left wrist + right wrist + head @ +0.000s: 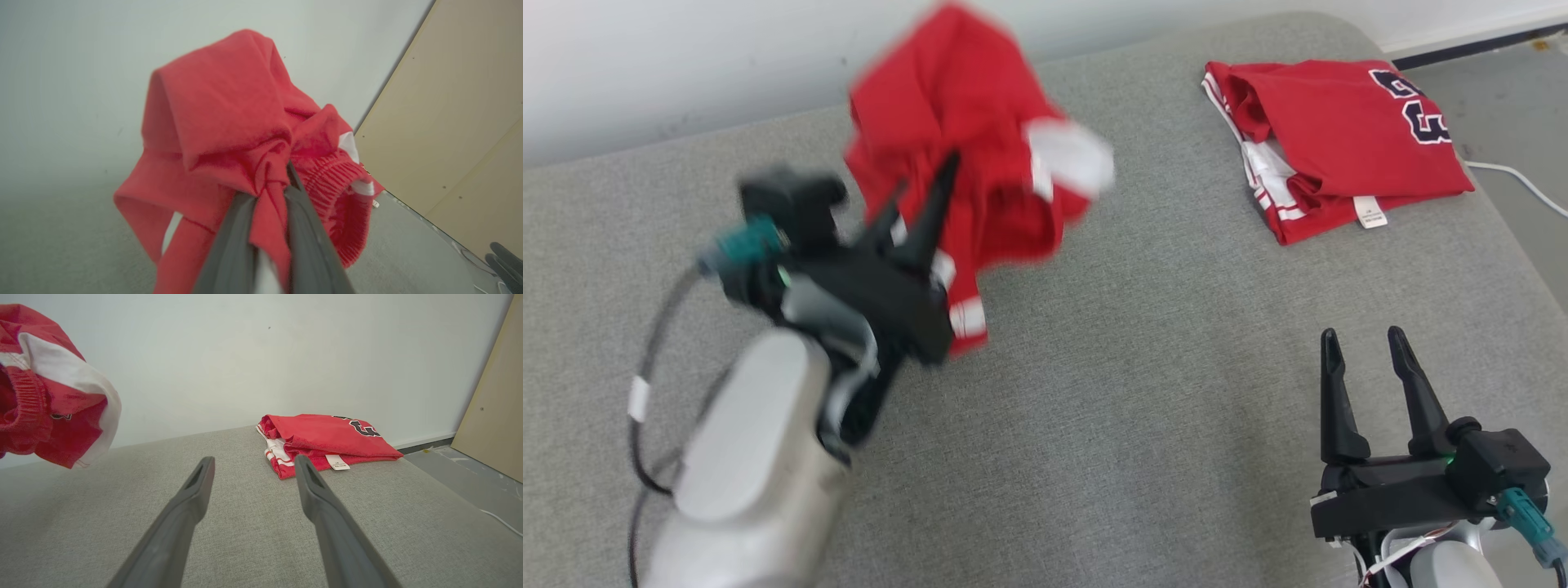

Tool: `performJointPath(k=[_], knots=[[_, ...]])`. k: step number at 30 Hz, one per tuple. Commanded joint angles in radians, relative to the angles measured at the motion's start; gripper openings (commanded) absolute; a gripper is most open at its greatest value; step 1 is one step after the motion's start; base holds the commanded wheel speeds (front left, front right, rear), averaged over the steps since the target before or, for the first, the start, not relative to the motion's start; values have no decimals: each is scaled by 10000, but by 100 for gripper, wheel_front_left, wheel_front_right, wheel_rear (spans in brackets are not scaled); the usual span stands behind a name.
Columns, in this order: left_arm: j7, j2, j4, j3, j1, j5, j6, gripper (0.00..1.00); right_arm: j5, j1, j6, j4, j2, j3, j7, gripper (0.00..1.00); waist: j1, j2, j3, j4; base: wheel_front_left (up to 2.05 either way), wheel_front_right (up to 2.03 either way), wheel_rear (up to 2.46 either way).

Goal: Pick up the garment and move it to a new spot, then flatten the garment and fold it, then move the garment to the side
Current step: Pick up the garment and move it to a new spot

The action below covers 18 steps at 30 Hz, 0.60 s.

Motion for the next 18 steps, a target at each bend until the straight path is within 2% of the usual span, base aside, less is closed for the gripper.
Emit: performJointPath(k=[1,7,8,9,10,16,18], knots=[[-215,-77,274,-145,387,-72,-5,0,97,-45,-31,16,40,59,-38,100,0,0,93,17,0,0,0],[-854,-366,1416,-566,1361,26,-15,0,294,-352,-31,46,38,366,-38,100,0,0,191,102,0,0,0],[-959,-379,1583,-651,1425,115,-10,29,338,-395,-30,47,38,436,-28,100,0,0,198,128,0,0,0],[-1057,-408,1715,-742,1444,165,-17,83,360,-436,-30,41,34,497,-27,100,0,0,201,169,0,0,0],[-1152,-450,1860,-796,1451,176,-31,100,362,-464,-31,49,34,553,-27,100,0,0,188,208,0,0,0],[-1817,-519,2033,-857,1196,211,-77,100,277,-393,-30,117,32,533,-26,100,0,0,-31,581,0,0,0],[-2110,-454,1884,-676,1146,202,37,100,204,-270,-30,136,31,456,-26,100,0,0,-169,780,0,0,0]])
